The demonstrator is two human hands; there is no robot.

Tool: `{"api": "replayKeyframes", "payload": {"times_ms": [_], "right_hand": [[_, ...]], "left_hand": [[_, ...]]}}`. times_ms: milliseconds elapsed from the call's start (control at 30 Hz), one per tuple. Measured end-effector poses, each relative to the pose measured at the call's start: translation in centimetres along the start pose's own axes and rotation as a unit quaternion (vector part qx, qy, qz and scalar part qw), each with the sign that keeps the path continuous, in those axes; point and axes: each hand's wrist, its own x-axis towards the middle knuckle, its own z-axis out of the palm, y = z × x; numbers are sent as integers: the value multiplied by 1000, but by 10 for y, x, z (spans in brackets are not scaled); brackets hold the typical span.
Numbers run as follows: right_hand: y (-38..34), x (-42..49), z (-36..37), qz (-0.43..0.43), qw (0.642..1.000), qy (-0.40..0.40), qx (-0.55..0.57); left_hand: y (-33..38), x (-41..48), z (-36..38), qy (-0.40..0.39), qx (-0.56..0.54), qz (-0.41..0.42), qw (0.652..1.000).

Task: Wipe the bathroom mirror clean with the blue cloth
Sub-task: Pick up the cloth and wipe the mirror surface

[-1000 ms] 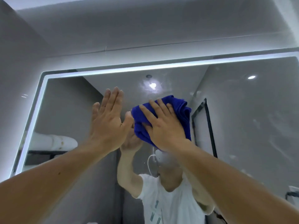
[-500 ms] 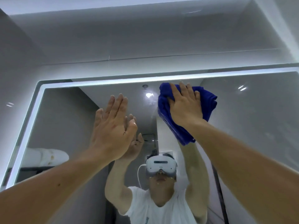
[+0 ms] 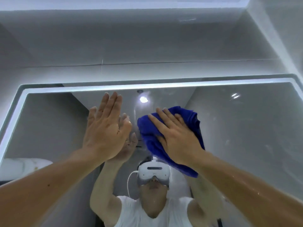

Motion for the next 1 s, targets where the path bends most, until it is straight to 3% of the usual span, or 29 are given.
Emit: {"api": "replayKeyframes", "payload": {"times_ms": [167,333,500,733,800,1000], "right_hand": [[44,59,-21,166,985,33,-26],[22,127,-16,212,977,28,-20],[-20,134,1,81,996,19,-15],[-21,12,6,-83,996,-29,-6],[5,3,-1,-49,998,-25,-35],[40,91,-21,196,979,27,-39]], "left_hand": [[-3,5,-6,-10,3,15,1000],[-11,10,-14,1,12,17,1000],[-16,17,-20,26,16,14,999],[-12,19,-24,39,4,0,999],[-13,18,-25,35,13,3,999],[-22,19,-33,26,17,11,999]]}}
